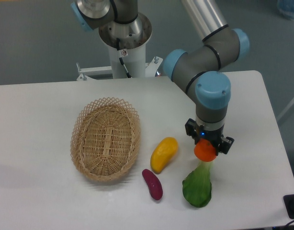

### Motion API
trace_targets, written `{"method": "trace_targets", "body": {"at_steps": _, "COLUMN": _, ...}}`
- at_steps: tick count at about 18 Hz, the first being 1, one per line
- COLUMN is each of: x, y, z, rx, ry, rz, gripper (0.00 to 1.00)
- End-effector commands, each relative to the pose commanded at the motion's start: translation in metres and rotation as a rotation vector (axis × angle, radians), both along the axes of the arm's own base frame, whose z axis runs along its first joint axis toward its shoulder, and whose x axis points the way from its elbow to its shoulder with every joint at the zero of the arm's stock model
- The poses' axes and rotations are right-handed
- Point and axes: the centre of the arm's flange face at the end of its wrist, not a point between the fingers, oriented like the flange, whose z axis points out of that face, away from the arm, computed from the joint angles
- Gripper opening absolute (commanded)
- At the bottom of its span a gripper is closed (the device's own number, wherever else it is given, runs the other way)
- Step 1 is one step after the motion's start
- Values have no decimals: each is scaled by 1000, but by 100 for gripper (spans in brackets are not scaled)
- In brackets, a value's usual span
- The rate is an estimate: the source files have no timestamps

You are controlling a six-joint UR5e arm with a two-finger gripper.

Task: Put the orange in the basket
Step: 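Lift the held orange and carry it toward the wicker basket, then lower the orange into the wicker basket with the gripper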

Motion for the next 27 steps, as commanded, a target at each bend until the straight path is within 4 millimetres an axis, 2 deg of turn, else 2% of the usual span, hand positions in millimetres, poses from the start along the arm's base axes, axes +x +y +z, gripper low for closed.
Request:
{"method": "trace_targets", "body": {"at_steps": 3, "x": 21, "y": 13, "z": -1, "rx": 2, "ry": -6, "rz": 4, "gripper": 66}}
{"method": "trace_targets", "body": {"at_steps": 7, "x": 50, "y": 25, "z": -15, "rx": -10, "ry": -22, "rz": -22, "gripper": 66}}
{"method": "trace_targets", "body": {"at_steps": 10, "x": 87, "y": 42, "z": -18, "rx": 2, "ry": -29, "rz": -48, "gripper": 66}}
{"method": "trace_targets", "body": {"at_steps": 15, "x": 117, "y": 58, "z": -12, "rx": 71, "ry": 1, "rz": -34, "gripper": 66}}
{"method": "trace_targets", "body": {"at_steps": 18, "x": 141, "y": 68, "z": -13, "rx": 79, "ry": -13, "rz": -47, "gripper": 66}}
{"method": "trace_targets", "body": {"at_steps": 20, "x": 157, "y": 74, "z": -7, "rx": 92, "ry": -12, "rz": -46, "gripper": 66}}
{"method": "trace_targets", "body": {"at_steps": 27, "x": 216, "y": 94, "z": -21, "rx": 80, "ry": -34, "rz": -81, "gripper": 66}}
